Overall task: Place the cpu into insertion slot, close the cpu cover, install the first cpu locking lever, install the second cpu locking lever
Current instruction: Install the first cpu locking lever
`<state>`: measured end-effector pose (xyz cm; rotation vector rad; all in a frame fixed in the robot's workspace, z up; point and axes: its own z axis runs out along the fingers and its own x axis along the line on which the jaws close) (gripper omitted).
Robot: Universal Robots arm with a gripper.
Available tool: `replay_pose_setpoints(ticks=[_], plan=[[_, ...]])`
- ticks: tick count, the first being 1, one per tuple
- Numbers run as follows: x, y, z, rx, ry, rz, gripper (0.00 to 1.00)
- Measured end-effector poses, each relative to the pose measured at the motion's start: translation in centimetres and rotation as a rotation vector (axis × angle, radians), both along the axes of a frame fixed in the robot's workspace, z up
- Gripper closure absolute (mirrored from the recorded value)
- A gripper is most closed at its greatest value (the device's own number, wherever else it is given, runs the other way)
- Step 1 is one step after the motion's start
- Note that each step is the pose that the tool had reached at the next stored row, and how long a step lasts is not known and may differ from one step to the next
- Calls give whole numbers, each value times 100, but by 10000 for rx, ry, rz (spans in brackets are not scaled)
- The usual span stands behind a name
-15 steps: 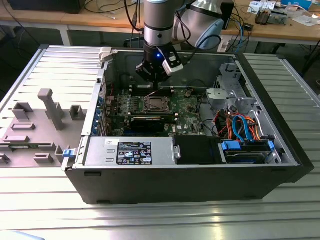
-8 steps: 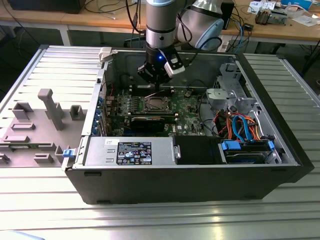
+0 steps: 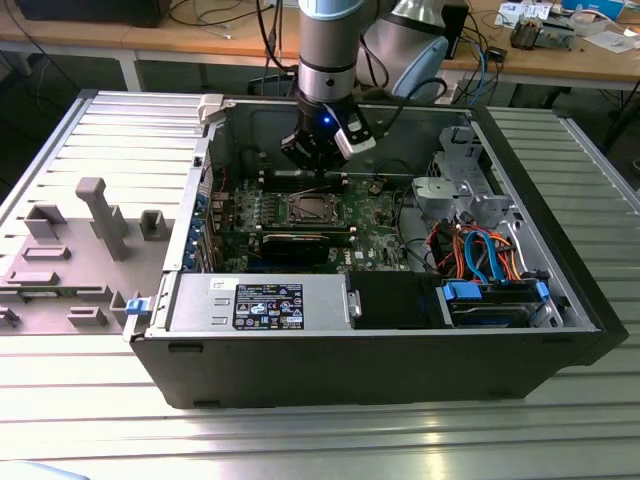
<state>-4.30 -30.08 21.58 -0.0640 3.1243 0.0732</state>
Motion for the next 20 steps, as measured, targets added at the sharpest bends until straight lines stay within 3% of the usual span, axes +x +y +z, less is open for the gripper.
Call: replay_pose_setpoints(ticks=[14, 20], plan=[[64, 0, -91, -4, 0, 1, 89], [67, -3, -99, -1, -2, 1, 89]])
